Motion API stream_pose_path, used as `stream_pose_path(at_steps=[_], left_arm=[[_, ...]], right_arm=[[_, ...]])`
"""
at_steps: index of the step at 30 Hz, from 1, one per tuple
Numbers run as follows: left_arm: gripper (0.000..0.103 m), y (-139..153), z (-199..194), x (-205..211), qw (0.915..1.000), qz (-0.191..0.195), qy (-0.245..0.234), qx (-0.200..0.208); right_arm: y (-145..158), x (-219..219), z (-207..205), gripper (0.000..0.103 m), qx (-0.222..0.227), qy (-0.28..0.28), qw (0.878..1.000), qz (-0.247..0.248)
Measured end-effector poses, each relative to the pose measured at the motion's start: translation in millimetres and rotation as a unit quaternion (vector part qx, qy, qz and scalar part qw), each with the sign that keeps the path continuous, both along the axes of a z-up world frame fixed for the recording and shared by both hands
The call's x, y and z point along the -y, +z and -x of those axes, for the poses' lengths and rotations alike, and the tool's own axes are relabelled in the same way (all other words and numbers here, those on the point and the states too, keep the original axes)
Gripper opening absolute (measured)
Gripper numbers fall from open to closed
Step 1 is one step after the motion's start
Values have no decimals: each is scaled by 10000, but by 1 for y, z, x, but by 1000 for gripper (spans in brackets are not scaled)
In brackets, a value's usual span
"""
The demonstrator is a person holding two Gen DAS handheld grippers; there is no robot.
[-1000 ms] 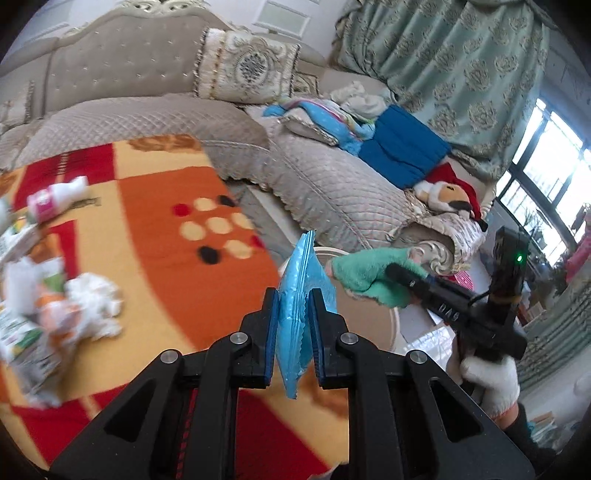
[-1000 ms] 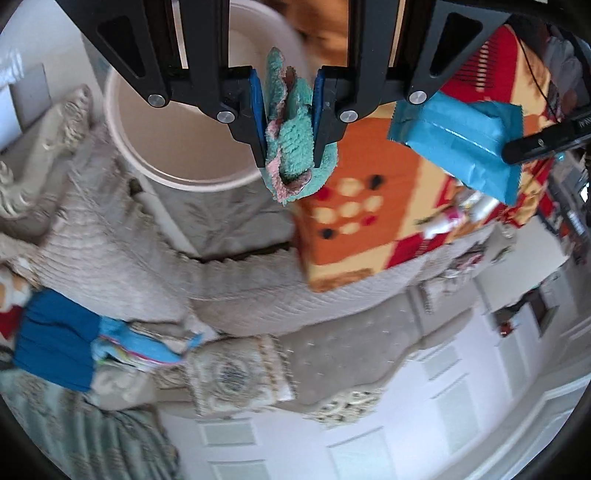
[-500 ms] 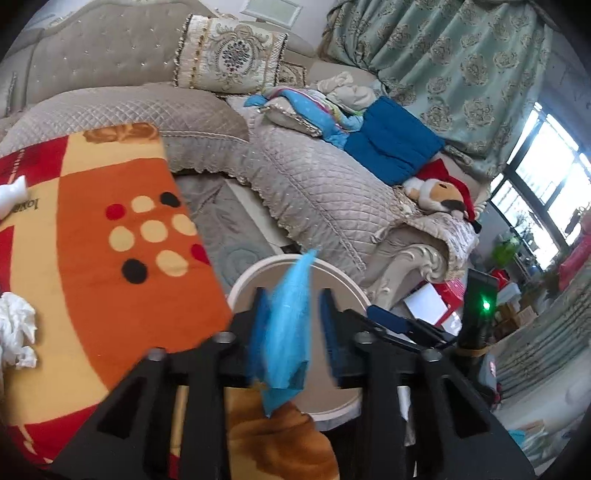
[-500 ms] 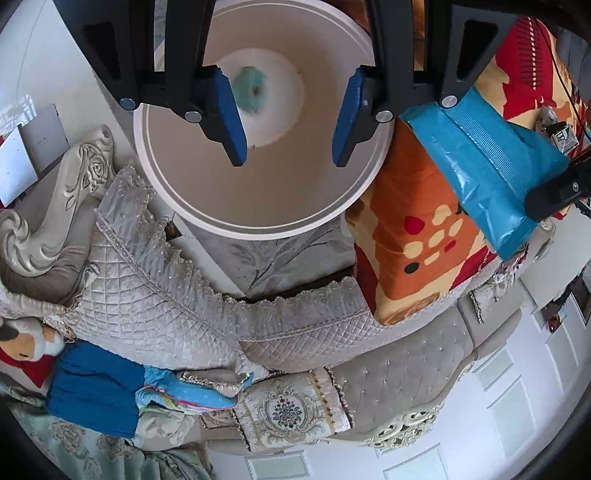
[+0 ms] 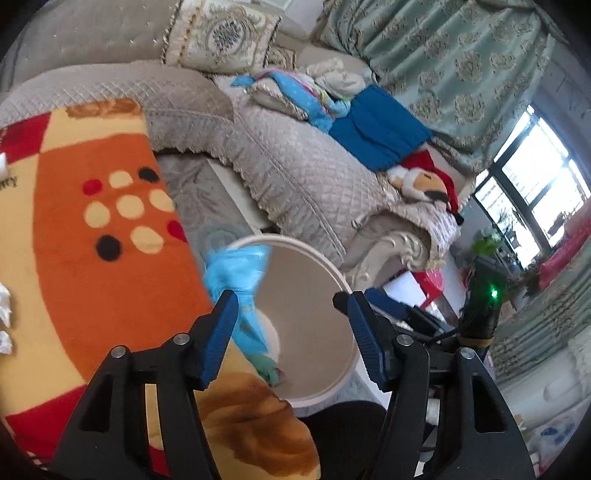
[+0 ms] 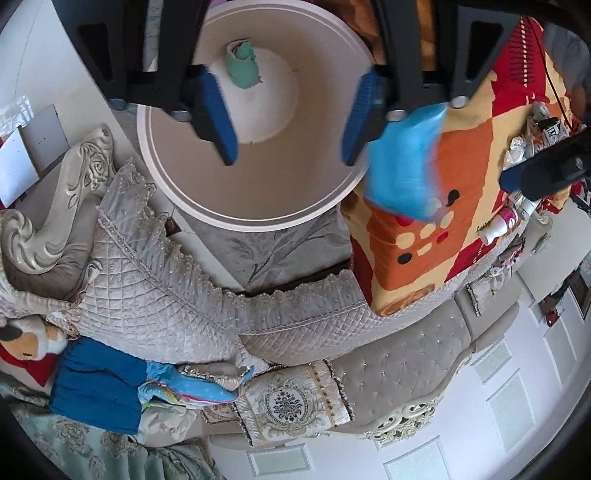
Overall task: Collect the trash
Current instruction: 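Carry both items over the white bin and open both tools to drop them, then grasp the crumpled tan paper with the left tool while the right tool grasps white tissue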
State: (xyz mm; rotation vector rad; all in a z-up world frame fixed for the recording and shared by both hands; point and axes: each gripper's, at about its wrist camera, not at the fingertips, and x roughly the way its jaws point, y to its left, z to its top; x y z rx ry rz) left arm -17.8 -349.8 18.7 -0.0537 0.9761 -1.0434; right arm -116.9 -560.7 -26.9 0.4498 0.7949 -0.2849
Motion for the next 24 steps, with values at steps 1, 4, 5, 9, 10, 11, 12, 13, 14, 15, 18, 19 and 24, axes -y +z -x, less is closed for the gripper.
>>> stream_pose_path(at_steps=[1,4,5,9,10,11,12,13,14,15,18,19,24], left_arm=[[60,-2,3,2,10000,-42,-40,19],[60,-3,5,0,10000,-60,-51,-6],[60,-4,5,-3,10000,-72,-28,0],[61,-4,6,-15,9990,-298,195,278],[61,-5,7,-19,9977,-438,304,411],[60,-6,8,-24,9962,-558,399,534],[61,-8,8,-28,9952,-628,453,597],[61,-9,8,-33,9934,-746,544,677],[61,-12,7,-38,9916,-852,632,739],[61,-13,6,-43,9902,-911,710,782],[60,-19,4,-58,9867,-1006,939,861],[60,-19,2,-66,9854,-1033,1031,875],[60,-20,1,-92,9796,-1118,1332,1007]], right_arm=[[1,0,1,64,-13,-17,10000,27],[1,3,4,64,-53,-61,9999,81],[1,3,6,64,-58,-71,9999,75],[-1,1,5,64,-65,-25,10000,9],[-2,-1,5,64,-68,-4,10000,11],[-2,-4,3,64,-67,36,10000,10],[-2,-8,0,64,-55,78,10000,-1],[-2,-12,-1,64,-40,116,9999,-14],[-2,-15,-4,64,-33,152,9999,-24],[-2,-19,-5,64,-28,190,9998,-28],[1,-35,-14,64,-26,338,9994,-11],[2,-41,-16,64,-17,409,9992,-7],[10,-71,-28,68,30,701,9975,60]])
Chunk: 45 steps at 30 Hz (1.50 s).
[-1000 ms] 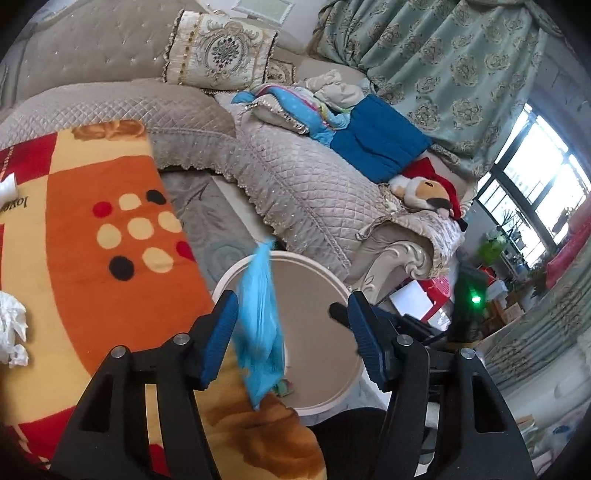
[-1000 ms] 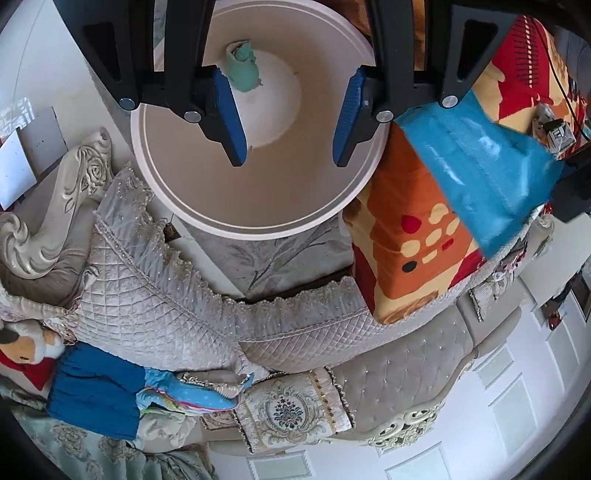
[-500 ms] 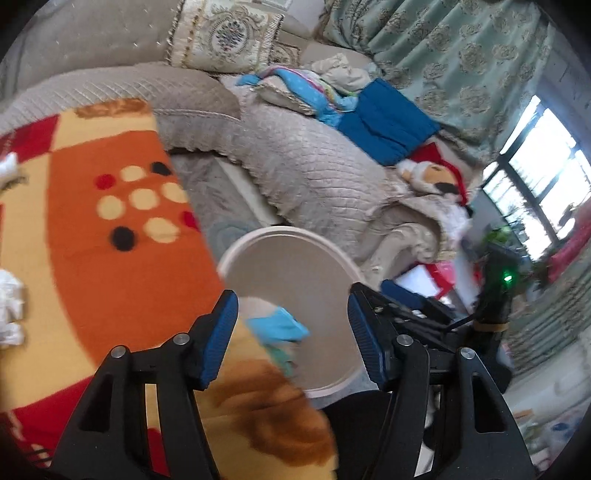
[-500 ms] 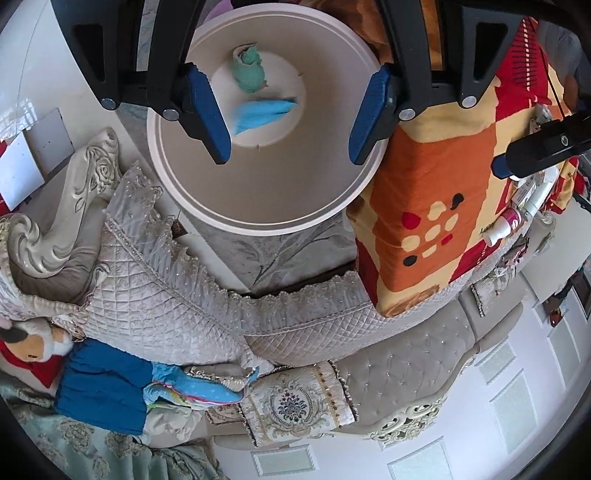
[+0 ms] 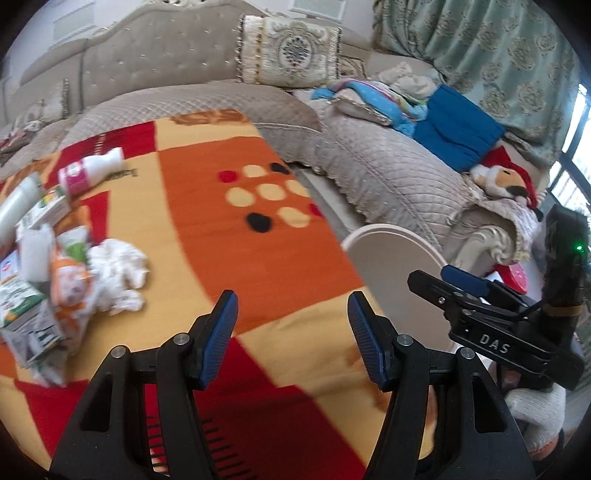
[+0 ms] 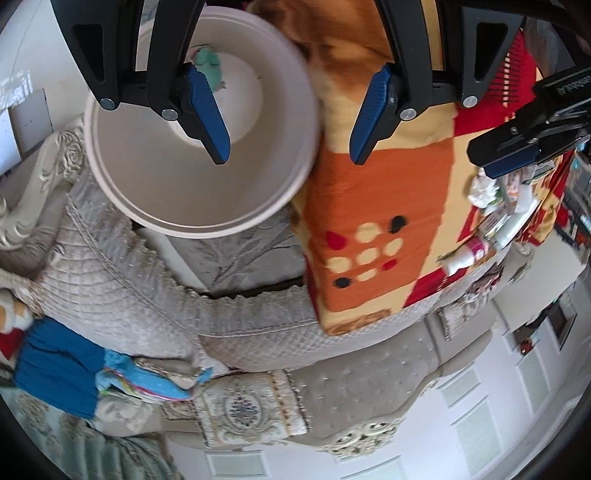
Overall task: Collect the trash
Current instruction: 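Grasp the crumpled tan paper with the left tool while the right tool grasps white tissue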
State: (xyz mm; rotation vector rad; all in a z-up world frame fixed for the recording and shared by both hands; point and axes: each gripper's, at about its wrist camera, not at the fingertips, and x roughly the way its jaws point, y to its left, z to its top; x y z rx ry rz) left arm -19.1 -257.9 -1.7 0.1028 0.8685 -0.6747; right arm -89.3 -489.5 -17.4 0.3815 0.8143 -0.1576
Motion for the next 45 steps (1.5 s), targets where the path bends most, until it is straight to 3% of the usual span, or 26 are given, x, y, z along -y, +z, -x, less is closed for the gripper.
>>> stream_pose_path(at_steps=[8,15,25,33,41,45], left_arm=[[60,7,-2,-43,9989,-3,417,222],[60,13,-2,-107,9958,66,866,300],[60,7,-22,-217,9827,-188,1824,273],[60,-9,-50,-273,9753,78,2208,0],[61,-21,-79,-302,9701,369,2388,-230],[61,-27,-92,-302,9719,317,2316,-262]], right_arm=[[13,-45,-20,71,123,356,9993,6],[23,-96,-40,72,197,929,9955,-60],[27,-165,-68,74,208,1730,9843,-285],[33,-200,-96,74,196,2148,9759,-335],[35,-200,-124,74,169,2194,9750,-322],[48,-215,-139,59,283,2503,9675,-205]])
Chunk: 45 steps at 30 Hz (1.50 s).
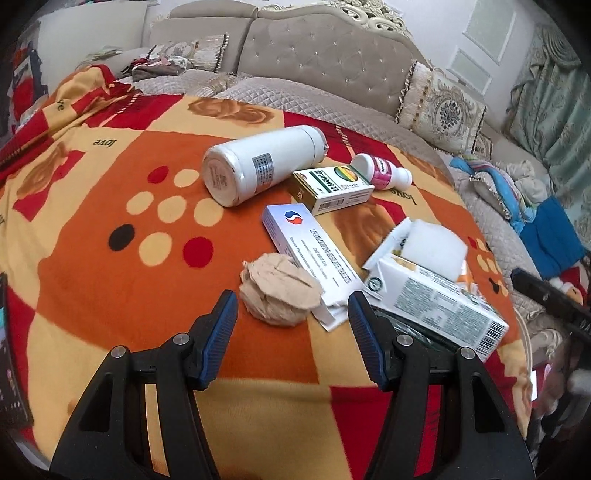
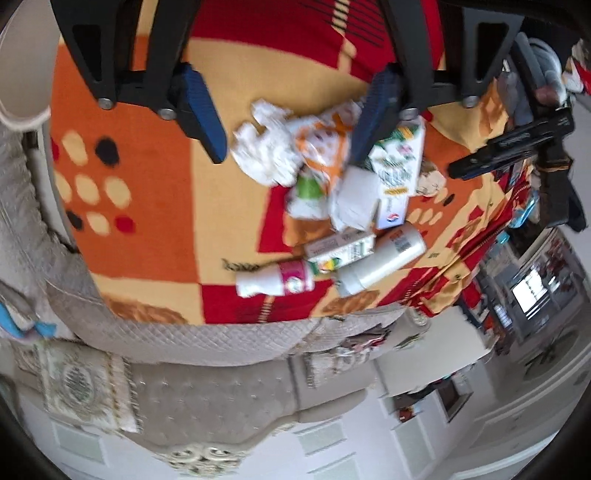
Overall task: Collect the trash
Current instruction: 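Grasp the crumpled tan paper with the left tool while the right tool grasps white tissue, then carry both items over the white bin and open both tools to drop them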
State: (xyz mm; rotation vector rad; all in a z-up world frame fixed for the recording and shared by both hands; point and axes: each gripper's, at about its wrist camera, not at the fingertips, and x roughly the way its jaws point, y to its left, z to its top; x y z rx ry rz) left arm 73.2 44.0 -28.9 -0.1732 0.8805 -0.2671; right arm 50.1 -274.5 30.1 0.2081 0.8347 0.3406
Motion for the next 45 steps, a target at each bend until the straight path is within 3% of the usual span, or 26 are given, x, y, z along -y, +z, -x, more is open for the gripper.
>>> stream_pose_path(at_steps=[7,17,24,32,45], left_arm=[[61,-14,-25,7,9996,-83,-147,-204],[59,-24,-37,9,9991,77,-248,-325],[26,-29,-37,10,9988,74,-276,-397],[23,-5,-17,-4,9991,293,-165,-243],[23,39,30,33,9986,36,-477,214]], right_arm=[[6,-39,-34,50,-76,692,9972,-277],[-13,-82,-68,35,-221,1220,9920,234],[-24,-79,-68,24,-270,1180,9918,397],[7,-57,-39,23,163,963,9950,210],[16,-13,6,23,206,475,9986,-86]])
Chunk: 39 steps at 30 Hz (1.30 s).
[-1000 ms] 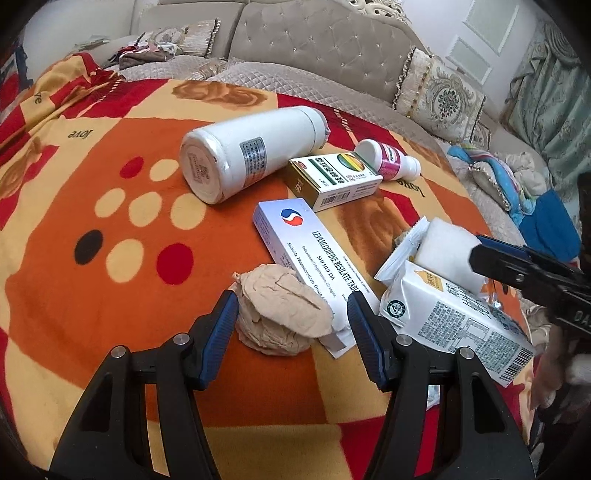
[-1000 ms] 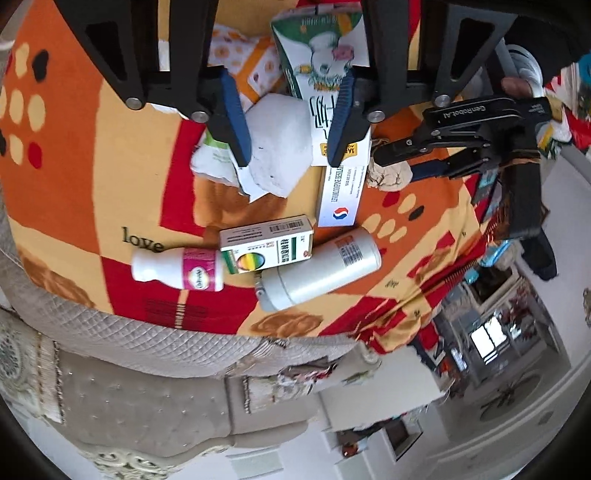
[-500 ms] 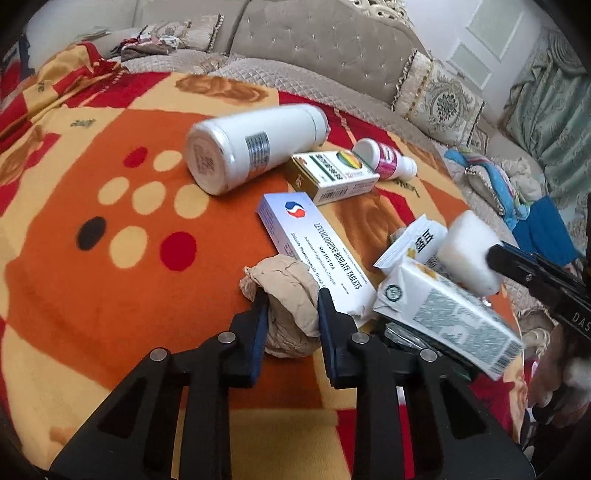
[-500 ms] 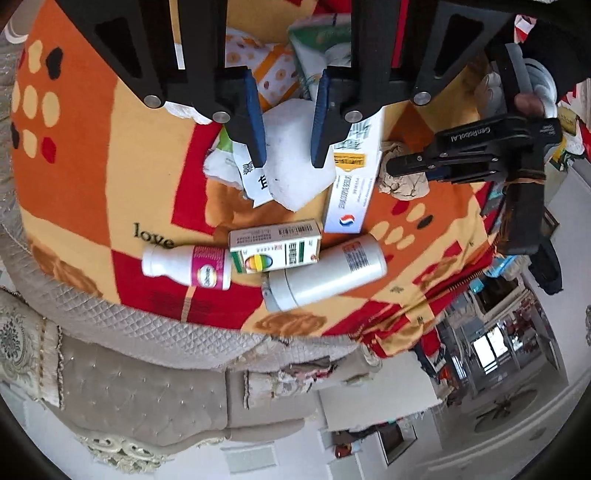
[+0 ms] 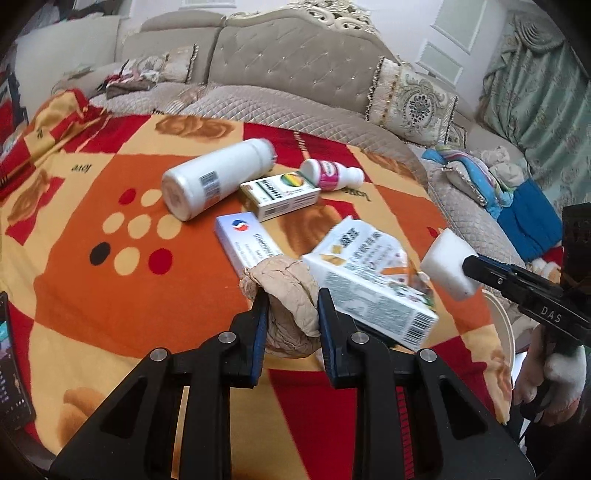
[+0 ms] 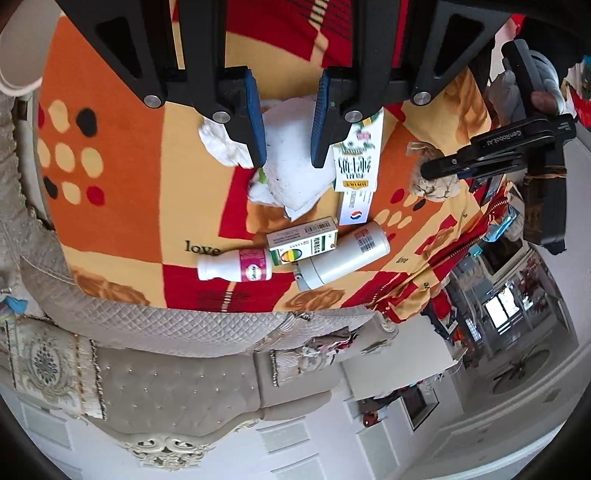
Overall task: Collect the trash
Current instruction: 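Carry both items over the white bin and open both tools to drop them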
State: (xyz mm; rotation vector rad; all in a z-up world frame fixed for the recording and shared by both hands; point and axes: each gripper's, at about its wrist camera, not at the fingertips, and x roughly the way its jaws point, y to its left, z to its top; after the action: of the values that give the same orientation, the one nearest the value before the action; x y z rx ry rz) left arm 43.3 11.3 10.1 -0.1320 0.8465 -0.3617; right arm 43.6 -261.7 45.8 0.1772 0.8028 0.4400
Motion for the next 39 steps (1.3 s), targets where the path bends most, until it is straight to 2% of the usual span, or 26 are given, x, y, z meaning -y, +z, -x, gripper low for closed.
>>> stream_pose_path(at_steps=[10,26,39], left_arm=[[23,9,24,33,9995,-183,-204,157],[23,10,53,80,9980,-313,-520,180],[23,8,74,134,9940,-409,-992,232]], right_arm=[[-5,15,24,23,-32,-182,9997,-140],[-10,41,56,23,-31,-502,9984,-268],[-13,77,81,23,-35,-854,9959,-302]])
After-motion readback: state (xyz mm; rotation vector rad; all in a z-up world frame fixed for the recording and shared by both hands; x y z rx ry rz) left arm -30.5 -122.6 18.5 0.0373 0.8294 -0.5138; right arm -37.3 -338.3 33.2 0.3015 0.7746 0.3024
